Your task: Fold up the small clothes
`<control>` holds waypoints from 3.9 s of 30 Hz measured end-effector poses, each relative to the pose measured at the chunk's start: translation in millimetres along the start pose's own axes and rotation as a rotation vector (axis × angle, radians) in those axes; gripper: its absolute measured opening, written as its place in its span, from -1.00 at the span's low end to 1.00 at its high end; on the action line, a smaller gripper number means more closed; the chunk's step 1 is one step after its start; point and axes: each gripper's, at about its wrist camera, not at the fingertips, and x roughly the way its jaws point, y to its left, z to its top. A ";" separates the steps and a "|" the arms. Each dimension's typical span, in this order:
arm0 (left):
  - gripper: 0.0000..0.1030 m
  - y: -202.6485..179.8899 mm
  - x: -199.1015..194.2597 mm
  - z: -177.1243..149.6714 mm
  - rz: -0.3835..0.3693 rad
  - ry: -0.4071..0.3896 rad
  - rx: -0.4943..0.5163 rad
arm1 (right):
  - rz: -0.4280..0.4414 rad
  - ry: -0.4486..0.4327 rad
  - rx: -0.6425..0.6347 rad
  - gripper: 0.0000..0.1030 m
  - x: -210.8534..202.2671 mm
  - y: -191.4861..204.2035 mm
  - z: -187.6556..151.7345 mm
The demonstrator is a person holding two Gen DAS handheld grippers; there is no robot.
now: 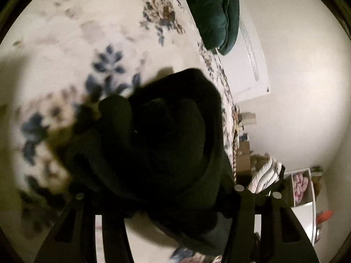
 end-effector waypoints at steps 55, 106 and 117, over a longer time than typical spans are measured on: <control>0.92 -366.4 -464.2 -245.5 0.519 -0.038 0.978 | -0.713 -0.393 -0.891 1.00 -436.2 398.0 -528.8; 1.00 -395.1 -518.5 -316.8 0.600 -0.173 0.949 | -0.606 -0.354 -1.013 1.00 -546.1 424.9 -559.0; 1.00 -395.4 -522.1 -317.2 0.604 -0.177 0.952 | -0.611 -0.358 -1.009 1.00 -544.3 425.2 -563.3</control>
